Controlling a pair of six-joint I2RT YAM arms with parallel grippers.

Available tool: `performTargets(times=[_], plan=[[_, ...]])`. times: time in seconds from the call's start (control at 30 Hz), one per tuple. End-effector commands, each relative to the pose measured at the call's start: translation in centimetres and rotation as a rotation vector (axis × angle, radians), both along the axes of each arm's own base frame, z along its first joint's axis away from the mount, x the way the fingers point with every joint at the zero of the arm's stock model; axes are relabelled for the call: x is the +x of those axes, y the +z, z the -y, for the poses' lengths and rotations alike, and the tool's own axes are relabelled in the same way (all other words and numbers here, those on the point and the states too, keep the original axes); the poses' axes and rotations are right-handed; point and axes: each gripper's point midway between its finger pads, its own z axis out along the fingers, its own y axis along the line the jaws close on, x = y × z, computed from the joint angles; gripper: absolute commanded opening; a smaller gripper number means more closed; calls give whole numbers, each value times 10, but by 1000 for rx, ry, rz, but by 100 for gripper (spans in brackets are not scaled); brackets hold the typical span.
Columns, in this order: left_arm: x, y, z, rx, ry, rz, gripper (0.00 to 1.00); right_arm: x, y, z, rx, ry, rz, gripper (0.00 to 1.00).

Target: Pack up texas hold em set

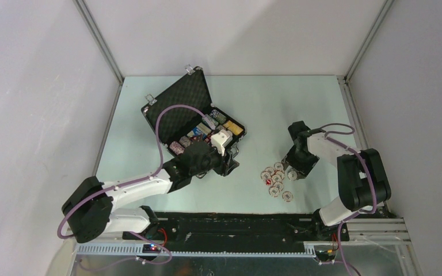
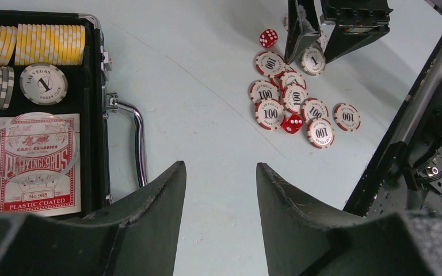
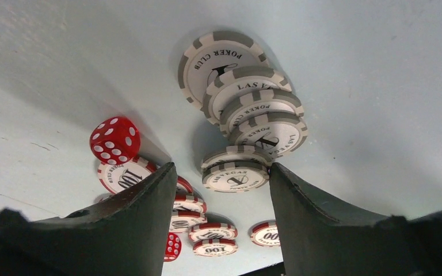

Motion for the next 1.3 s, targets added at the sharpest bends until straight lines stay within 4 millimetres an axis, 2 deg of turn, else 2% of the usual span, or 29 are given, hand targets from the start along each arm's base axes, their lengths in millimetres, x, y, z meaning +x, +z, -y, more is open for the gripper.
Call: performTargets(times=[0.0, 0.4, 0.63, 0.73, 0.87, 0.93, 1.27], plan=[[8, 14, 0, -19, 11, 59, 55, 3, -3, -4, 4, -17, 12, 62], [9, 12, 1, -9, 11, 58, 55, 8, -9, 11, -23, -4, 18, 63], [10, 10, 0, -2, 15, 57, 55, 5, -17, 11, -9, 5, 11, 53], [10, 10, 0, 1, 15, 57, 55, 4, -18, 9, 1, 11, 11, 45], [10, 9, 0, 5, 14, 58, 55, -1, -14, 7, 0, 33, 6, 41], [10, 10, 0, 3, 14, 62, 55, -4, -10, 8, -1, 35, 6, 36], [10, 8, 0, 10, 9, 62, 55, -2, 14, -5, 95, 33, 69, 34]])
